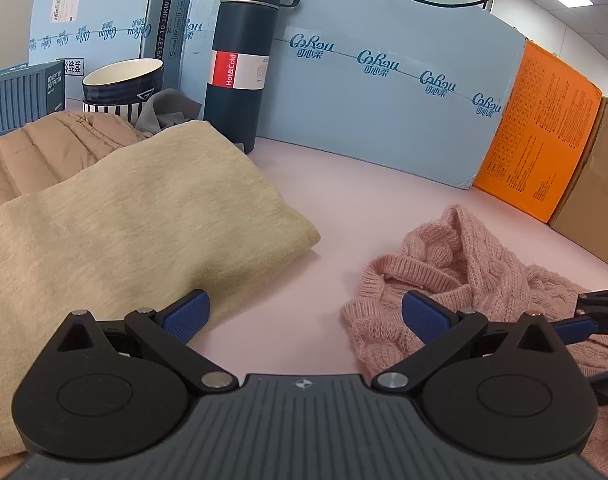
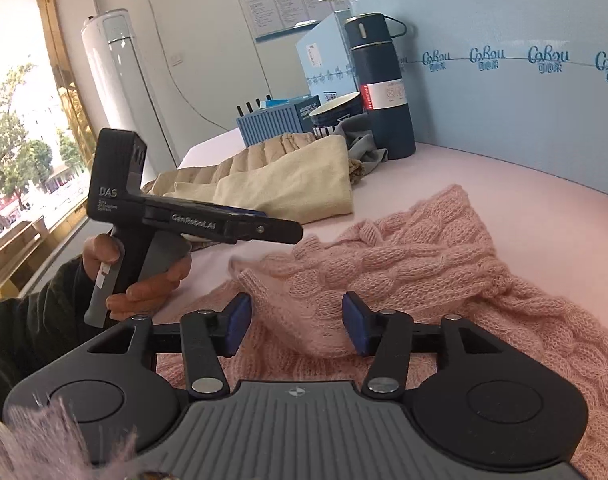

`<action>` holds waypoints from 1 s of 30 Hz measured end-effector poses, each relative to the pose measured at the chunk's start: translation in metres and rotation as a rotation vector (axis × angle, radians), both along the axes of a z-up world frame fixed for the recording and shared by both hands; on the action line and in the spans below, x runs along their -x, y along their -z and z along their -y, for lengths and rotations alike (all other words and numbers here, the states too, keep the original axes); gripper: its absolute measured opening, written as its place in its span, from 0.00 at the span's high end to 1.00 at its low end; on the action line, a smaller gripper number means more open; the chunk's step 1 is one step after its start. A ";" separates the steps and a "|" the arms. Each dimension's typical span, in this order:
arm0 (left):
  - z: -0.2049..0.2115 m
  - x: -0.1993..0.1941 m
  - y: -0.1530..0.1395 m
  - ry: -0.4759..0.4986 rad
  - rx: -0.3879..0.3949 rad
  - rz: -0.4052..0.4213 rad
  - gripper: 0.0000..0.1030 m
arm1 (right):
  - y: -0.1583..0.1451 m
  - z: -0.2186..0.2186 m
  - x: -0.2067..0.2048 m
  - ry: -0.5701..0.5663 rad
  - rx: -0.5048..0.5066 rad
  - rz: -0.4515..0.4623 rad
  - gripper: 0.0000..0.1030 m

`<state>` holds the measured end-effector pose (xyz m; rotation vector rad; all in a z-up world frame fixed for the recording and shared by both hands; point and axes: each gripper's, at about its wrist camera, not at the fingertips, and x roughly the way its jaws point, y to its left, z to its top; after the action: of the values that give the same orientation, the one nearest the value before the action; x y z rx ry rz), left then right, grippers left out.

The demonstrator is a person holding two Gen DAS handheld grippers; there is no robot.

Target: Fold clothes

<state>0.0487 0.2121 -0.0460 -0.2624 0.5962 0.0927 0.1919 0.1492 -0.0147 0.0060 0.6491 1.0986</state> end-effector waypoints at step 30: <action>0.061 -0.012 0.008 0.405 -0.157 -0.061 0.00 | -0.002 0.011 -0.027 0.584 -0.265 -0.075 0.12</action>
<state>0.0612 0.1510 -0.0544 0.0164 0.6887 -0.2438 0.2193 0.1378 -0.0132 0.4412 0.5161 0.6108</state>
